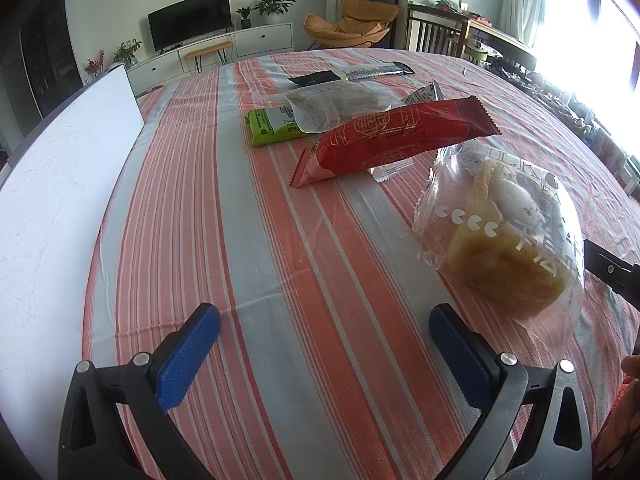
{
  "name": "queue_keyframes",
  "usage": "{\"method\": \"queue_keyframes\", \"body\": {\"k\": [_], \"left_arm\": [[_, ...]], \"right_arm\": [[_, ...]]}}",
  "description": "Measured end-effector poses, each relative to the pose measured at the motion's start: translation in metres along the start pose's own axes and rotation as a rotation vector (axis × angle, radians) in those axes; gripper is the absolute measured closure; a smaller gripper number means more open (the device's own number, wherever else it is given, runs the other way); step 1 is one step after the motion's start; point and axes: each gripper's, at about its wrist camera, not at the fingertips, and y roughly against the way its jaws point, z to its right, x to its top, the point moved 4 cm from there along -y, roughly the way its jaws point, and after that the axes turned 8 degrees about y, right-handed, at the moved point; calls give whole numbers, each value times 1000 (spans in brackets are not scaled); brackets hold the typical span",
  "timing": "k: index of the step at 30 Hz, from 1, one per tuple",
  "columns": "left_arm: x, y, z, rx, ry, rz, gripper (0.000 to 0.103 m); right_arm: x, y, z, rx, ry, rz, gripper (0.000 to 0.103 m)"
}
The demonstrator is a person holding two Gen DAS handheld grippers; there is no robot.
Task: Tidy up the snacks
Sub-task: 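Move both tools back over the remaining snacks on the bed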
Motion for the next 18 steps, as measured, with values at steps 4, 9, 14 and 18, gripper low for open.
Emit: {"method": "queue_keyframes", "body": {"k": [4, 9, 14, 18], "left_arm": [[0, 0, 0, 0, 0, 0, 0], [0, 0, 0, 0, 0, 0, 0], [0, 0, 0, 1, 0, 0, 0], [0, 0, 0, 1, -1, 0, 0]], "right_arm": [[0, -1, -1, -5, 6, 0, 18], [0, 0, 0, 6, 7, 11, 18], [0, 1, 2, 22, -23, 17, 18], [0, 2, 4, 35, -30, 21, 18]]}}
